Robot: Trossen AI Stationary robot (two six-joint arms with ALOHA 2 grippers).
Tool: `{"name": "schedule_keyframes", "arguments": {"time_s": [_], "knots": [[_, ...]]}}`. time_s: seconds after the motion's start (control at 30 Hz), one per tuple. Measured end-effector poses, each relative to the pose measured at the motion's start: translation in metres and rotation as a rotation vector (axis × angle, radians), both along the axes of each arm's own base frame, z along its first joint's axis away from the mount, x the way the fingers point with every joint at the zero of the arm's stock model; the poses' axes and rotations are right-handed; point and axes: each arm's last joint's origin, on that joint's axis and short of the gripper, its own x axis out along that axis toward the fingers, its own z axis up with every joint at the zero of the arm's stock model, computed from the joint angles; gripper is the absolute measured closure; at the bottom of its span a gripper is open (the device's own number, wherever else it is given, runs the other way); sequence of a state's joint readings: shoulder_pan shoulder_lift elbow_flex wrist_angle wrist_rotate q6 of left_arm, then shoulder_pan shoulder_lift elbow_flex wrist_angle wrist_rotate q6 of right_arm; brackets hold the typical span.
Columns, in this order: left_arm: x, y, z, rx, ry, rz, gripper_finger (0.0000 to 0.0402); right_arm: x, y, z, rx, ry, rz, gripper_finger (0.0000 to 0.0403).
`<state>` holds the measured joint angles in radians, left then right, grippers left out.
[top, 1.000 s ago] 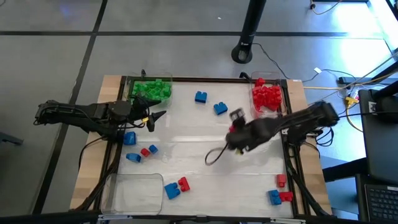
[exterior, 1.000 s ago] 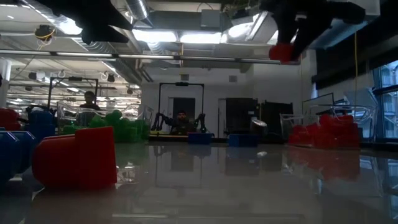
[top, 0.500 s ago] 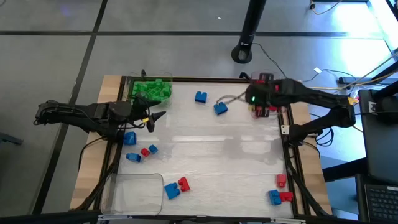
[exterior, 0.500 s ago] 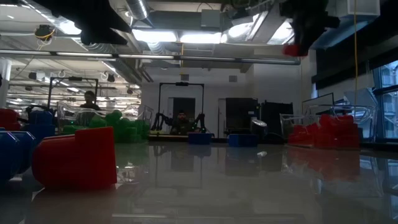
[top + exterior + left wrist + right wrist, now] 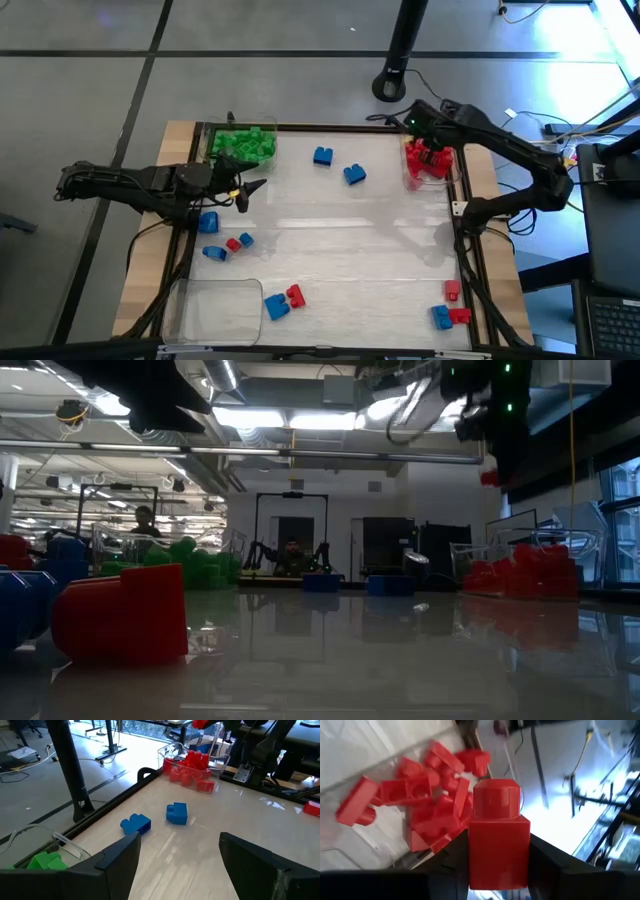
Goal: Sort blocks
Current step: Put the red game piece into the right transparent bin
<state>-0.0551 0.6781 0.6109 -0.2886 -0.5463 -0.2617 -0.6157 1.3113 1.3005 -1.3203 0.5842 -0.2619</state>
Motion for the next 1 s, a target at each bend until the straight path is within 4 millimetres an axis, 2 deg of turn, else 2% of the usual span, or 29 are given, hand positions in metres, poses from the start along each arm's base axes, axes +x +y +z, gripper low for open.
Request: {"name": "schedule_keyframes", "arguments": {"time_s": [0.13, 0.27, 0.5, 0.67, 0.8, 1.0], "knots": [[0.000, 0.000, 0.000, -0.001, 0.000, 0.000, 0.0141, -0.005, -0.009, -0.020, 0.015, 0.006, -0.046, 0.0249], [0.000, 0.000, 0.000, 0.000, -0.001, 0.000, 0.0141, -0.005, -0.015, -0.032, 0.002, -0.013, -0.068, 0.0216], [0.000, 0.000, 0.000, 0.001, 0.000, 0.000, 0.0141, -0.005, -0.014, -0.035, 0.014, -0.015, -0.063, 0.0127], [0.000, 0.000, 0.000, 0.000, 0.000, 0.000, 0.0141, -0.001, -0.011, -0.036, 0.125, -0.114, -0.027, 0.0092], [0.000, 0.000, 0.000, 0.000, 0.000, 0.000, 0.0141, 0.016, 0.002, -0.036, 0.153, -0.192, 0.074, 0.0090], [0.000, 0.000, 0.000, 0.000, -0.001, 0.001, 0.0141, 0.060, 0.042, -0.029, 0.173, -0.393, 0.365, 0.0101]]}}
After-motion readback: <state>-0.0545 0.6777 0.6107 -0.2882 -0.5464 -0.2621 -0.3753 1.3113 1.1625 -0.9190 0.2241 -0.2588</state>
